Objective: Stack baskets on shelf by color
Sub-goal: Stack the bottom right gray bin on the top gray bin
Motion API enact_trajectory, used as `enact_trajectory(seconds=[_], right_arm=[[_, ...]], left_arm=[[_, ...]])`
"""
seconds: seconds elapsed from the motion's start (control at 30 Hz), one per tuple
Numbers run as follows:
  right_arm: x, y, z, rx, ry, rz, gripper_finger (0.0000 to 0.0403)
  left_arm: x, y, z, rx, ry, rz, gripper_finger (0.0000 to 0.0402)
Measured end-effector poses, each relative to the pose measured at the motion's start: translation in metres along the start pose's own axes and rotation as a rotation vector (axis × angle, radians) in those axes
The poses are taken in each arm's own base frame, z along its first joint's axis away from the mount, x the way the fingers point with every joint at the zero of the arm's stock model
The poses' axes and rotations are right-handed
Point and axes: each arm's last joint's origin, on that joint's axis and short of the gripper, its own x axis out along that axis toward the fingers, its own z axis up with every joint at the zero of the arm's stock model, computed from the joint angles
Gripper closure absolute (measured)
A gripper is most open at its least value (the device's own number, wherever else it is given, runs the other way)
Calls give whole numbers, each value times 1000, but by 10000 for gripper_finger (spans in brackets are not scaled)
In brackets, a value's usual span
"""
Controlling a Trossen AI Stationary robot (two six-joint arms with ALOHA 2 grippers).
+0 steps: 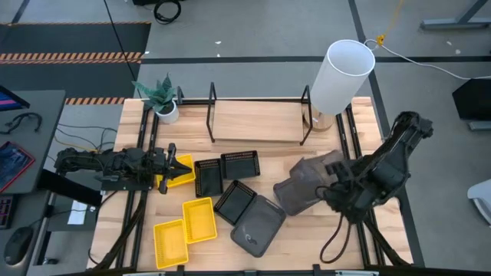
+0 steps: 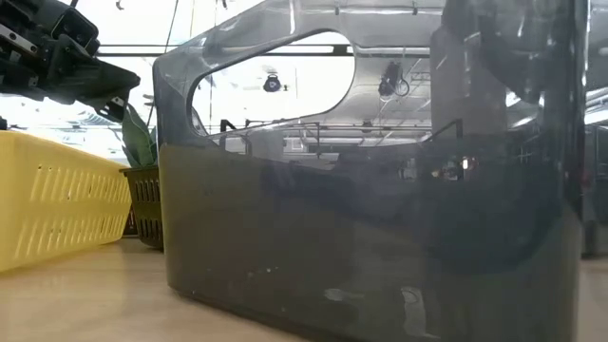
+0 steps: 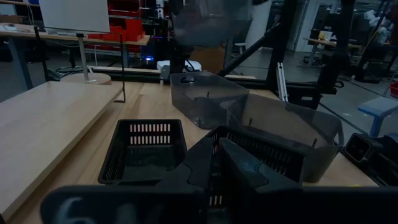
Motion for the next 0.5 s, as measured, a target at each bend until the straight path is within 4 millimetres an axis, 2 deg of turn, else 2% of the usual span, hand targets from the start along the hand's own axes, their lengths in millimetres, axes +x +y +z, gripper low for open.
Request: enact_trajectory(seconds=[0.3,0.5], right_arm=[[43,17,29,-36,107,-57,399],[69,25,39,-70,191,-84,398]], left_arm=[[0,0,0,0,0,0,370],[0,0,0,0,0,1,368]])
